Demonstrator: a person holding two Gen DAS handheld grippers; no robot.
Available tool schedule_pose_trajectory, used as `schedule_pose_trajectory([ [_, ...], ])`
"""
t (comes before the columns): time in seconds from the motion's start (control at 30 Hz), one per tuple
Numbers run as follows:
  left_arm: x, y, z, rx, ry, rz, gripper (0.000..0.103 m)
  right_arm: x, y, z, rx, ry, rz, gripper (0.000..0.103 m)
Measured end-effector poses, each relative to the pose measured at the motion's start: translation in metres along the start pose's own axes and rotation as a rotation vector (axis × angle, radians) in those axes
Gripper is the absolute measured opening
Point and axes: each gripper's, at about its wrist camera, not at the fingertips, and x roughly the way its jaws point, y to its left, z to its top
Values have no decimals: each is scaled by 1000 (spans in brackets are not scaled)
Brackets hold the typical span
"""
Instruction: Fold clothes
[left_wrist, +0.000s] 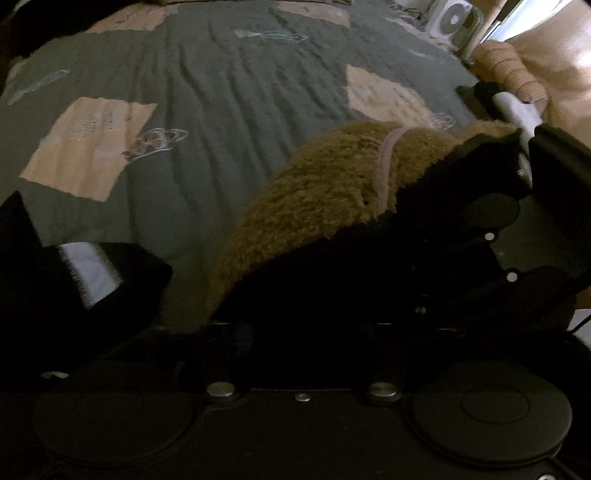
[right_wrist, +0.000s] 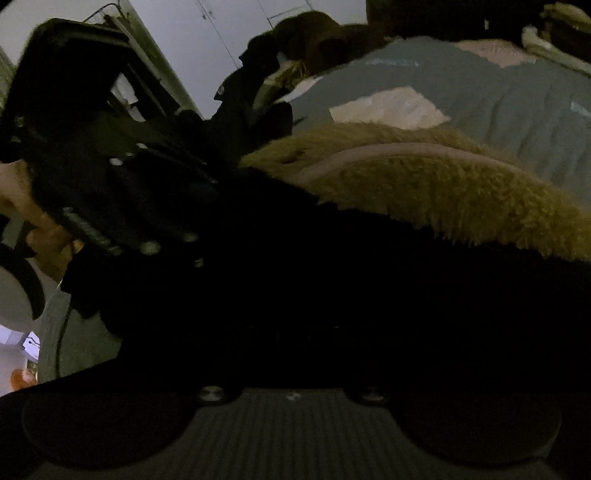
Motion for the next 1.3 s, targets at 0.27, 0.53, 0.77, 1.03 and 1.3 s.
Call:
schedule_pose_trajectory([
  [0.27, -20, 3, 4, -52, -36, -112, 16, -47, -12, -2, 92, -69, 75, 11],
  [0.53, -37, 16, -11, -122, -92, -292, 63, -76, -27, -14, 274, -137, 222, 11],
  [0.77, -62, -31, -3, -8, -127, -178, 68, -94, -18, 1, 249, -179, 208, 11],
  [1.03, -44, -13, -10, -21, -40, -80, 47, -106, -18, -10, 254, -170, 201, 11],
  [1.3, -20, 11, -28, 3, 67, 207, 44, -104, -18, -23, 338, -186, 282, 11],
])
